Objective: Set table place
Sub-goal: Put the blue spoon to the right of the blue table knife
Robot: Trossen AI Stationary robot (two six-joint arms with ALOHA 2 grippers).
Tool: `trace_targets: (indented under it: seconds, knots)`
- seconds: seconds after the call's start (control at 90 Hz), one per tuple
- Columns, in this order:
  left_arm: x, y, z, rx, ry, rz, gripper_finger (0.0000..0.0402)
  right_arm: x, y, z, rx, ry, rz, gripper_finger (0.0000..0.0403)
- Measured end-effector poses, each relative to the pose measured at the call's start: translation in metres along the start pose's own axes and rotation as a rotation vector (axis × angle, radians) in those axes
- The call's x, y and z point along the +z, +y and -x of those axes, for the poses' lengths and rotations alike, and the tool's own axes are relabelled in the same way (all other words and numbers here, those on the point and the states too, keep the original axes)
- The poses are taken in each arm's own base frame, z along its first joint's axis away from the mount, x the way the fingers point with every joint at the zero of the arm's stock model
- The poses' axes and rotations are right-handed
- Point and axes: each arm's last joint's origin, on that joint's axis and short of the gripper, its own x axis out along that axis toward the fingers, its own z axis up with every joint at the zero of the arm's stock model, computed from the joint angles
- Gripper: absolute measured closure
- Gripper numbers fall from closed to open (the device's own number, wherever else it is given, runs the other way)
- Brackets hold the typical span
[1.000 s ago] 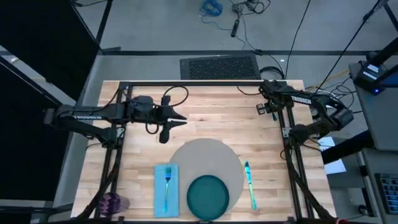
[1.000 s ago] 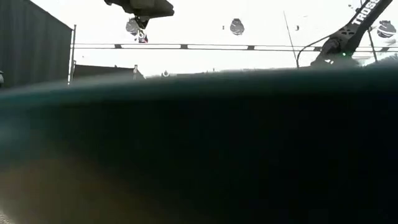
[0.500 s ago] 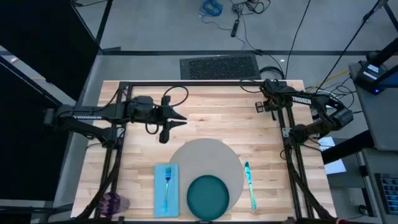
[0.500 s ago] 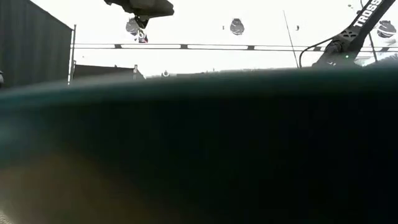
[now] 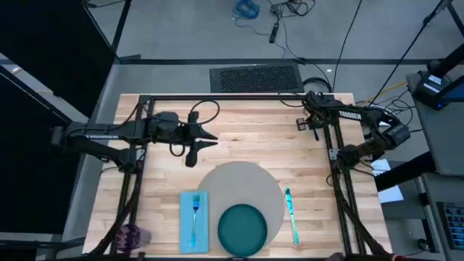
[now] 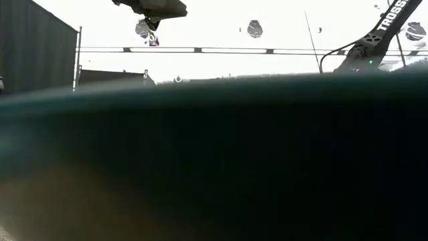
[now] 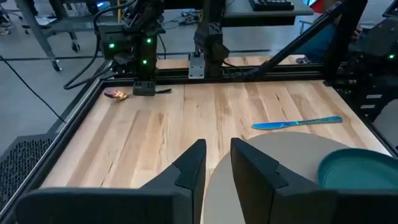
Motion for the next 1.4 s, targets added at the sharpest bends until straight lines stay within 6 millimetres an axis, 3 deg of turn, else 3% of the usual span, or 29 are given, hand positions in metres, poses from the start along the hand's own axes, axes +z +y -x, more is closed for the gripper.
trace_targets:
  seconds: [0.233,0.533,0.8,1.056,1.244,1.4]
  knots:
    - [0.000,0.000,0.000,0.000,0.000,0.000,0.0340,-0.019,0.007,0.017,0.106,0.093,0.029,0.0401]
    - [0.000,0.000,0.000,0.000,-0.001,-0.004,0.0340,-0.059,0.029,0.067,0.296,0.048,0.084,0.0403]
    - [0.000,0.000,0.000,0.000,-0.001,-0.004,0.0340,-0.128,0.048,0.106,0.436,0.086,0.129,0.0403]
    - [0.000,0.000,0.000,0.000,-0.001,0.009,0.0340,-0.211,0.073,0.123,0.572,0.176,0.119,0.0403]
    - [0.000,0.000,0.000,0.000,-0.002,0.019,0.0340,-0.273,0.074,0.115,0.525,0.258,0.056,0.0403]
    - [0.000,0.000,0.000,0.000,-0.002,0.027,0.0340,-0.304,0.070,0.103,0.411,0.282,0.039,0.0403]
